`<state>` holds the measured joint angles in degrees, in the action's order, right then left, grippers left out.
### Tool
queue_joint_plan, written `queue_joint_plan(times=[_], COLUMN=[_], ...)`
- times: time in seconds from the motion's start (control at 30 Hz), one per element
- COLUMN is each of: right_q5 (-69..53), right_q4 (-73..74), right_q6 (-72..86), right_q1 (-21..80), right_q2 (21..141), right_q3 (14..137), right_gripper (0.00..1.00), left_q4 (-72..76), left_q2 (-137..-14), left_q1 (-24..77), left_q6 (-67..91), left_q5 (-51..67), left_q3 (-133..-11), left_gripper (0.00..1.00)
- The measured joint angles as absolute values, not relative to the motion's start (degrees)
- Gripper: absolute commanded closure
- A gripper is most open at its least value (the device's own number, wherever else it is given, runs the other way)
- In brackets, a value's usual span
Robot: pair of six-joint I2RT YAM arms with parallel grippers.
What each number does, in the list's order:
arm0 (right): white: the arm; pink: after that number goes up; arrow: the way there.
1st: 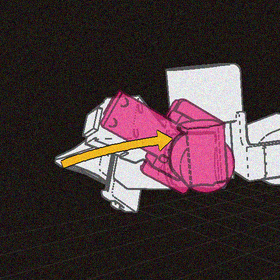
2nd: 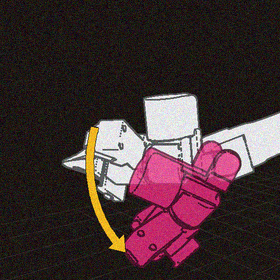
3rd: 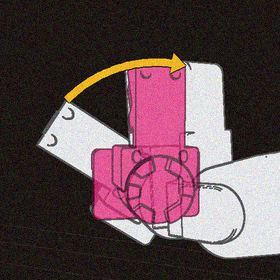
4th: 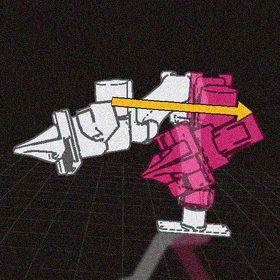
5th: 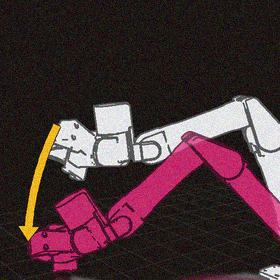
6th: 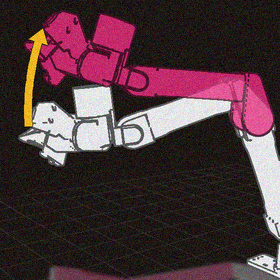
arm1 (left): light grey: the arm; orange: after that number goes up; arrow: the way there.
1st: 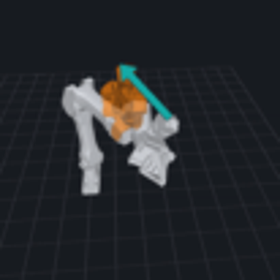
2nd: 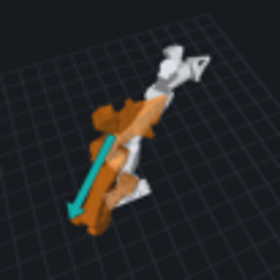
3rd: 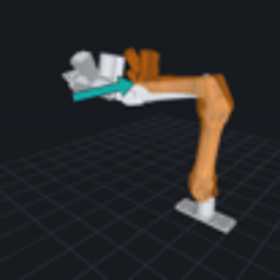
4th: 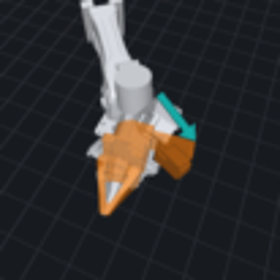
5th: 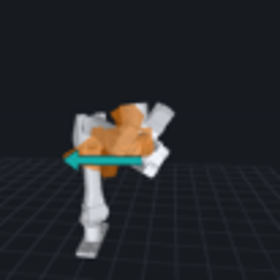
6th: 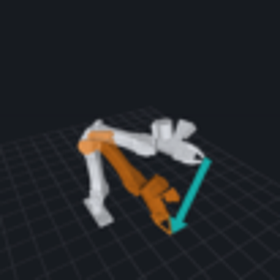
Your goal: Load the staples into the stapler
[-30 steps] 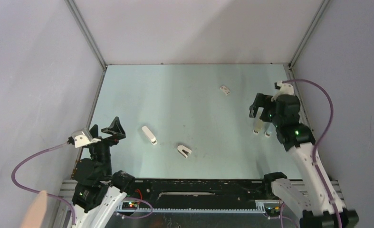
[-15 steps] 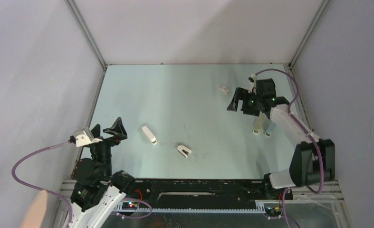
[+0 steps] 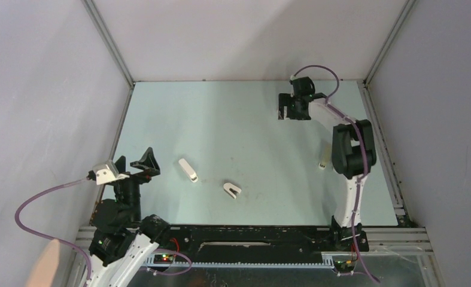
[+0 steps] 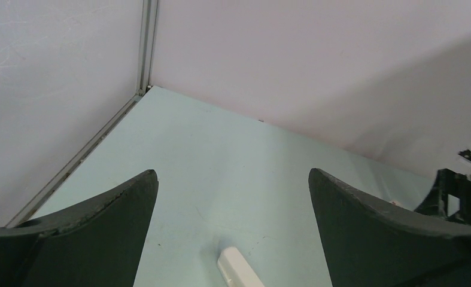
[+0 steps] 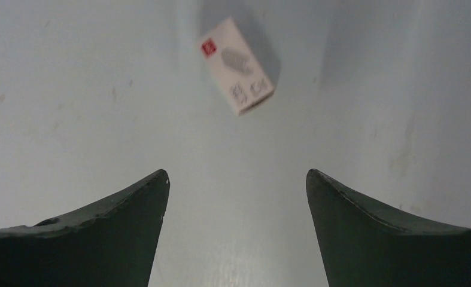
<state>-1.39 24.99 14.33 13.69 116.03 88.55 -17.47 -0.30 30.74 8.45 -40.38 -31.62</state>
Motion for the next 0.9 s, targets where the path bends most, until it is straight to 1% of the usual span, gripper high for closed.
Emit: queue_joint_plan(times=[0.13, 0.33, 0.63, 0.77, 0.9], right_q5=[1.4, 2.8, 1.7, 1.3, 1.4], right_q4=[27.5, 31.9, 35.0, 35.9, 36.4], right_q6=[13.4, 13.0, 12.8, 12.2, 11.4], right_q1=[14.4, 14.6, 14.8, 15.0, 15.6], right_q2=[124.5, 132.0, 136.7, 138.0, 139.7], right_q3=[98.9, 109.9, 113.1, 115.9, 118.0], right_gripper=[0.16, 0.19, 0.28, 0.35, 0.45], left_q4=[-17.2, -17.0, -16.8, -16.8, -16.9], left_q2=[-0.3, -0.3, -0.3, -0.3, -0.3], left_q1=[30.7, 30.7, 30.6, 30.5, 30.1], left_q6=[7.9, 7.0, 6.4, 6.0, 6.0], left_q5=[-40.4, -40.4, -40.3, -40.3, -40.2], left_q3=[-31.6, -31.6, -31.6, -31.6, -31.6], left_gripper=[0.0, 0.0, 0.0, 0.0, 0.0])
